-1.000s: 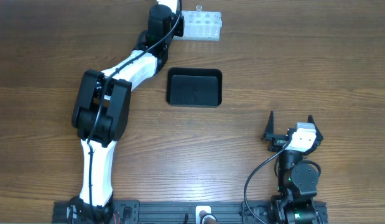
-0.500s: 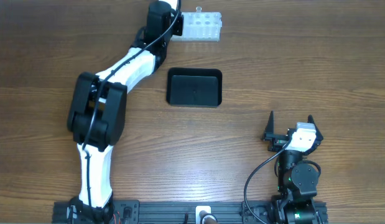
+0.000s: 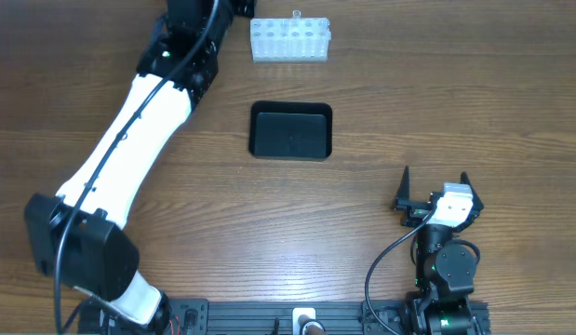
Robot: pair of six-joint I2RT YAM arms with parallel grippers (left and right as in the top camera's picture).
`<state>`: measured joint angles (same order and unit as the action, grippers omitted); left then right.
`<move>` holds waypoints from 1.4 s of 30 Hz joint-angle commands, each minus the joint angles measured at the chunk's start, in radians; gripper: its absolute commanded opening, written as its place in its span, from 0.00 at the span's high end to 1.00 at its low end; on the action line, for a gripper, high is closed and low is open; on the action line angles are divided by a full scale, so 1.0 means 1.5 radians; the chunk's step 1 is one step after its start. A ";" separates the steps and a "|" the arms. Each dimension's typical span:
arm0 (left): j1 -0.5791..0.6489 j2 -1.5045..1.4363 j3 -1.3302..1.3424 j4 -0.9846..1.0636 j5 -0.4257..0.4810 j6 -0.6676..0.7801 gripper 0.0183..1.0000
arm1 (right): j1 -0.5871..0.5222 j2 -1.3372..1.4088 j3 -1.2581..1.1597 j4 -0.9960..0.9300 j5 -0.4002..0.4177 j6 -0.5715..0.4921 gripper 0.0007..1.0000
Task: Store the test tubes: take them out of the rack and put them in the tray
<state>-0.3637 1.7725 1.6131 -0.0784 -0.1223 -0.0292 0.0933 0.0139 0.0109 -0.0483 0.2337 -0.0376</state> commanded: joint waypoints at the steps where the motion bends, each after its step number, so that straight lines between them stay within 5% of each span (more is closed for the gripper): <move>1: -0.031 -0.003 -0.002 -0.154 0.013 -0.113 0.88 | -0.006 -0.005 -0.004 -0.002 -0.005 -0.003 0.01; 7: -0.085 0.054 -0.003 -0.359 -0.067 -0.270 0.93 | -0.006 -0.005 -0.004 -0.002 -0.005 -0.003 0.01; 42: -0.108 0.230 -0.003 -0.435 -0.076 -0.245 0.89 | -0.006 -0.005 -0.004 -0.002 -0.005 -0.003 0.01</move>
<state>-0.5308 2.0705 1.6104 -0.7303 -0.2222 -0.4114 0.0933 0.0139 0.0109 -0.0486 0.2306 -0.0376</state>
